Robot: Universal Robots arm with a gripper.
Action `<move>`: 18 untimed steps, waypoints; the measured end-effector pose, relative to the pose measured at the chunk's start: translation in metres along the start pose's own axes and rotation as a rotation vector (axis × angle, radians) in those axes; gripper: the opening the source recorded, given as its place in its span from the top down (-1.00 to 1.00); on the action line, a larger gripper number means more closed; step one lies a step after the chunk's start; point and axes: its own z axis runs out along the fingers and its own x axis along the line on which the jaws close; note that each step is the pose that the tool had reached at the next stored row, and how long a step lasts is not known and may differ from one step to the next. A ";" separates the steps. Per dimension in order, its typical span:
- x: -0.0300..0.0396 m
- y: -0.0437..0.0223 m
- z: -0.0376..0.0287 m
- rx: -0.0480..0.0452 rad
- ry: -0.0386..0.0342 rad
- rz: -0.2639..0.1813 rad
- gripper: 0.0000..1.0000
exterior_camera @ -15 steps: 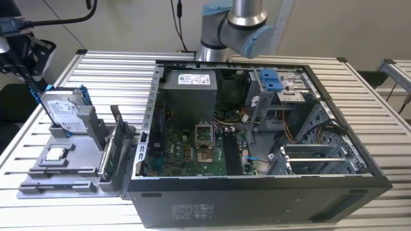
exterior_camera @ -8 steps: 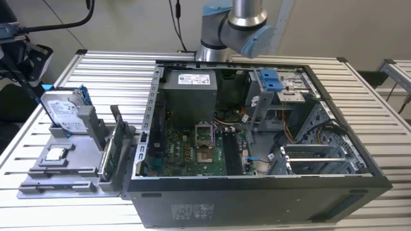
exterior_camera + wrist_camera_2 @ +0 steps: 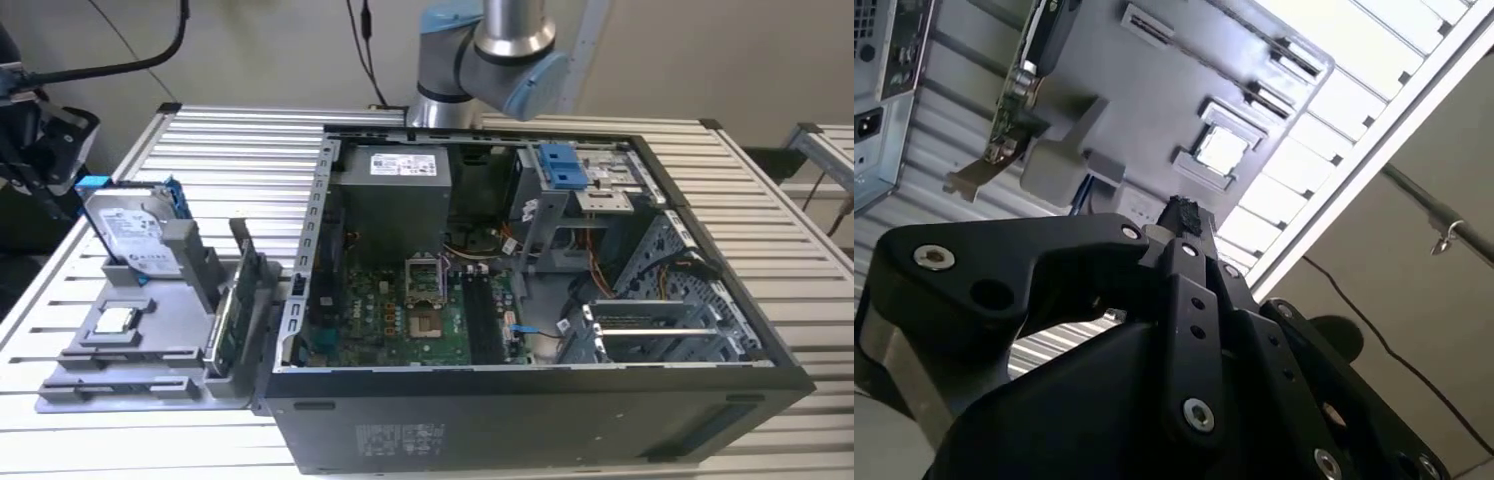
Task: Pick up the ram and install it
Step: 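Reach for the ram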
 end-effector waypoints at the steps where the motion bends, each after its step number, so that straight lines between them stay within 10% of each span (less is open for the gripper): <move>1: 0.0001 -0.0025 0.0001 0.0000 0.0000 0.000 0.79; 18: 0.0001 -0.0407 0.0027 -0.0001 0.0000 0.000 0.79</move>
